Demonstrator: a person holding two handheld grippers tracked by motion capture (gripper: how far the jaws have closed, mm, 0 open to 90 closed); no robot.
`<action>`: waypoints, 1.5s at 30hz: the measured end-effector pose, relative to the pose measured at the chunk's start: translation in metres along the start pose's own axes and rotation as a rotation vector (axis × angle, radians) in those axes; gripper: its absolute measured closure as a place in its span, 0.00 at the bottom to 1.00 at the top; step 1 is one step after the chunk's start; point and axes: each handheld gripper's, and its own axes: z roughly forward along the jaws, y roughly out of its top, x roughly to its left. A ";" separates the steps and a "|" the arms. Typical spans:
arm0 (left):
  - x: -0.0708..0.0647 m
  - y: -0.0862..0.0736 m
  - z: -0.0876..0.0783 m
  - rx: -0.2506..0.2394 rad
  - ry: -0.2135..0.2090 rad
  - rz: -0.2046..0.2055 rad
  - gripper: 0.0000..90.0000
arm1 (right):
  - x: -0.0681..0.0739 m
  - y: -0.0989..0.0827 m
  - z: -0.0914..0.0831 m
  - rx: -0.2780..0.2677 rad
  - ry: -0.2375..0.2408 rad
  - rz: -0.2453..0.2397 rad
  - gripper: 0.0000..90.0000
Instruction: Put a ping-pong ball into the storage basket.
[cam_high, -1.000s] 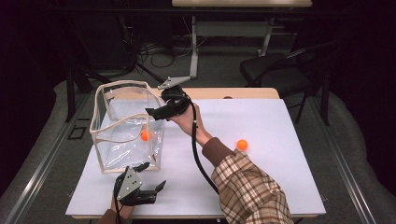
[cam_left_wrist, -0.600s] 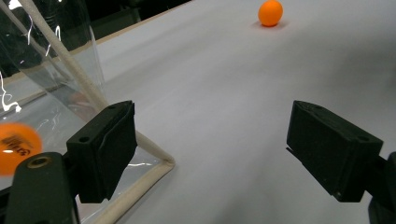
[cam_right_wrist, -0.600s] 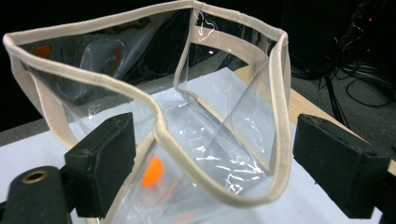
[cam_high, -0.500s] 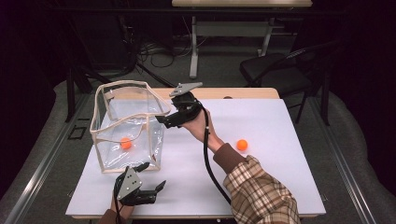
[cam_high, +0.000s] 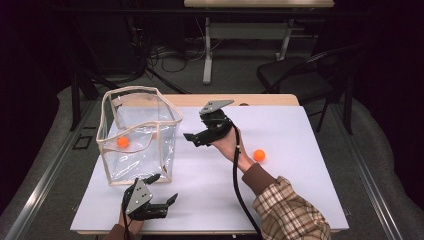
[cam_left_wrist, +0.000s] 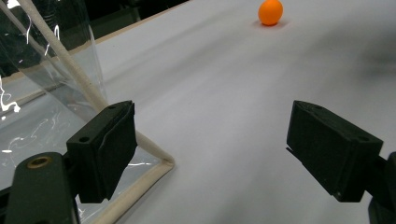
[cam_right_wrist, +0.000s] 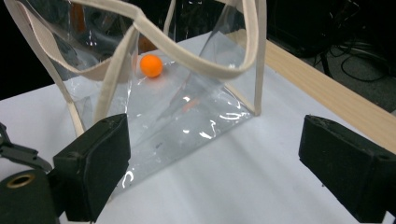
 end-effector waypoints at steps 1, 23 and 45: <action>0.000 0.000 0.000 -0.001 0.000 0.000 0.18 | -0.001 -0.002 -0.001 0.000 -0.002 0.002 0.09; 0.000 0.000 0.000 -0.001 0.001 0.002 0.18 | -0.005 -0.079 -0.019 0.110 0.003 0.026 0.08; 0.000 0.000 0.000 -0.001 -0.001 0.007 0.18 | -0.007 -0.128 -0.047 0.144 -0.027 0.082 0.03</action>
